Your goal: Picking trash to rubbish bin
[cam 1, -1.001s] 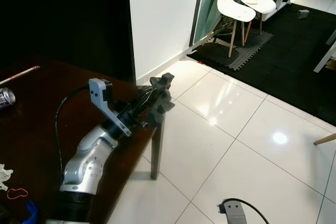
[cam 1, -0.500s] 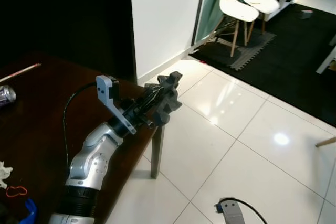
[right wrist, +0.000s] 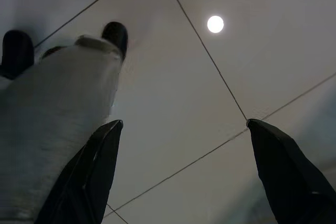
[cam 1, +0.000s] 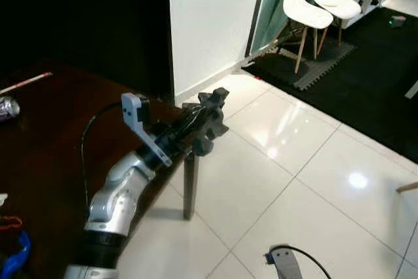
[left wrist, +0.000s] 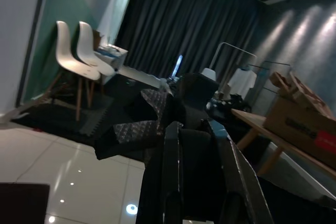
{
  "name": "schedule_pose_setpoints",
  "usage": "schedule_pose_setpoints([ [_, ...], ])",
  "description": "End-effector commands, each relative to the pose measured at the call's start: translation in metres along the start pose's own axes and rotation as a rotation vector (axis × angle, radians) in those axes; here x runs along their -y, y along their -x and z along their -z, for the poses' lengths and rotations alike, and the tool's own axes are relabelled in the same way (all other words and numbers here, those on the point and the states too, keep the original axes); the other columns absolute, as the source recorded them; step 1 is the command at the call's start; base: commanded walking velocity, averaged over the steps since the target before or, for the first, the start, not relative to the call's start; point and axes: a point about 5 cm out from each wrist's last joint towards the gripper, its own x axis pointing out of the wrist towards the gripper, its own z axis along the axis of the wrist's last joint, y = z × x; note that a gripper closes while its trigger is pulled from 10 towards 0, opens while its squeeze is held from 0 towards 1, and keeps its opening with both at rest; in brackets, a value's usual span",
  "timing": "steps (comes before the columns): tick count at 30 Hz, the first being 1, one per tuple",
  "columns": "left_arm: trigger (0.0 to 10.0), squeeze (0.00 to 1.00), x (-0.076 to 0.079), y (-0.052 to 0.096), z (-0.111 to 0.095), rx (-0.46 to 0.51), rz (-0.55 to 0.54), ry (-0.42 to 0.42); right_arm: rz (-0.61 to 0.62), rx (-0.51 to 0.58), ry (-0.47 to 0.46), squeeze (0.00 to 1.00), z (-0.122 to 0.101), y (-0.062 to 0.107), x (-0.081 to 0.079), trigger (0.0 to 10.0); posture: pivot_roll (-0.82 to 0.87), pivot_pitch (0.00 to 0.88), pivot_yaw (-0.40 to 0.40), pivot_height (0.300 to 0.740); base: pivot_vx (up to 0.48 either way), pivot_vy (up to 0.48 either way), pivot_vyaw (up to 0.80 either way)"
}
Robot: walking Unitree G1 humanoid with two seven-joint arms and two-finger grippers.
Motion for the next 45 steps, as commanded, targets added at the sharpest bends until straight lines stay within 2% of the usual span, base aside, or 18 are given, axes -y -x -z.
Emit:
schedule_pose_setpoints([
  [1,10.0,0.00,0.0025,-0.0014,0.0035,-0.002,0.007,0.011,0.004,-0.016,0.003,0.00,0.0054,0.0004,0.0026,10.0,0.17,0.089,-0.006,0.740,0.000,-0.356,0.00],
  [45,10.0,0.00,0.0036,-0.0012,0.0057,0.007,0.011,0.024,-0.006,-0.010,0.035,0.00,0.0036,0.0005,0.0053,10.0,0.15,0.092,-0.021,0.740,0.000,-0.394,0.00],
])
